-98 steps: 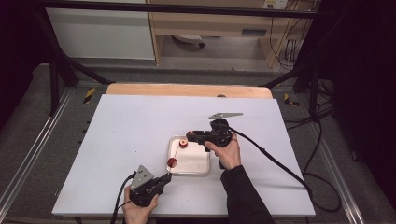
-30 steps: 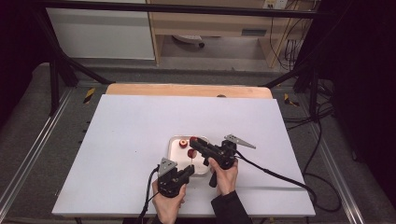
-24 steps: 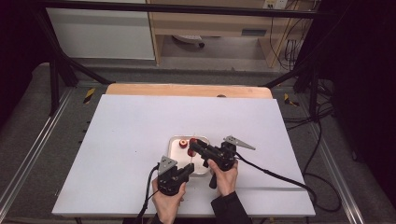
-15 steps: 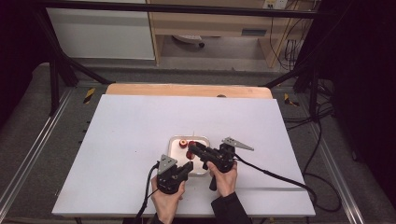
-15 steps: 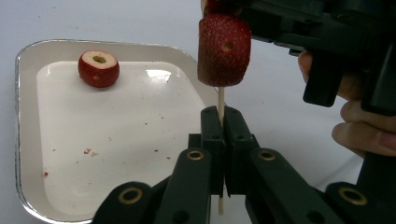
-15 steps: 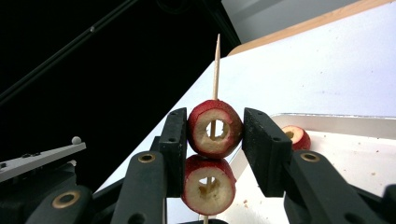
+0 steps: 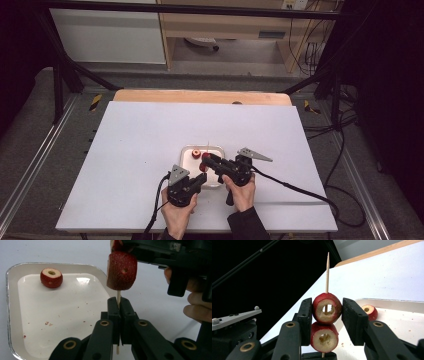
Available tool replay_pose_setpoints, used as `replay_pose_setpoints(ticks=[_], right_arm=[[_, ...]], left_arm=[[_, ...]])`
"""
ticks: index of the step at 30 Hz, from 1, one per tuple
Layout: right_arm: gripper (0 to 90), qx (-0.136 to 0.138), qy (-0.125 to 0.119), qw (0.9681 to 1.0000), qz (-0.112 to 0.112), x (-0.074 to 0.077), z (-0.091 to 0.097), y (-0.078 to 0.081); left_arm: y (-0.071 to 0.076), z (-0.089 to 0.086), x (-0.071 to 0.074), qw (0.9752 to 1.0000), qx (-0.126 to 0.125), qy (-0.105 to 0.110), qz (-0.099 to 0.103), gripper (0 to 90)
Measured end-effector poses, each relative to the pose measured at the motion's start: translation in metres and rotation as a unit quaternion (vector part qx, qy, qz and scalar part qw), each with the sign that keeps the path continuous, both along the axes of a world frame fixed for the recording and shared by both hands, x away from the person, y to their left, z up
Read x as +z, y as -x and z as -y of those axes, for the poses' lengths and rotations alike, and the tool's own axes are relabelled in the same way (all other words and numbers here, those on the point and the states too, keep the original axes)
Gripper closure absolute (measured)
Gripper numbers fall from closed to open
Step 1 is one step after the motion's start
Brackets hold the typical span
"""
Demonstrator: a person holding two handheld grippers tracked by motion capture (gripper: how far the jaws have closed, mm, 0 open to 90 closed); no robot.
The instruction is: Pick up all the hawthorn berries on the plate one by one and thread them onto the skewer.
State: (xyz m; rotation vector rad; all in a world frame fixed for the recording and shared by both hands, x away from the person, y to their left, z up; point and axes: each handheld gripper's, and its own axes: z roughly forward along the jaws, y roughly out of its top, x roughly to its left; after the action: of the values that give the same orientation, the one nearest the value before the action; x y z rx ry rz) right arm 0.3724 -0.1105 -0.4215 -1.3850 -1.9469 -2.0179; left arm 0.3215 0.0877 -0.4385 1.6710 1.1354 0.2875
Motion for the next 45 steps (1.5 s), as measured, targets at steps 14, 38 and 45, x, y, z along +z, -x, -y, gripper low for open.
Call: replay_pose_setpoints(ticks=[14, 38, 45], right_arm=[[19.2, 0.008, 0.090, 0.9953, 0.036, 0.015, 0.011, -0.012], [6.7, 0.128, 0.342, 0.9304, 0.028, 0.031, 0.021, -0.038], [6.7, 0.156, 0.388, 0.9079, 0.032, 0.038, 0.002, -0.048]], left_arm=[[0.004, -0.026, -0.005, 0.9987, -0.011, -0.044, 0.023, 88.4], [0.017, -0.083, -0.005, 0.9939, -0.042, -0.097, 0.032, 88.2], [0.018, -0.092, -0.006, 0.9942, -0.036, -0.097, 0.031, 88.2]])
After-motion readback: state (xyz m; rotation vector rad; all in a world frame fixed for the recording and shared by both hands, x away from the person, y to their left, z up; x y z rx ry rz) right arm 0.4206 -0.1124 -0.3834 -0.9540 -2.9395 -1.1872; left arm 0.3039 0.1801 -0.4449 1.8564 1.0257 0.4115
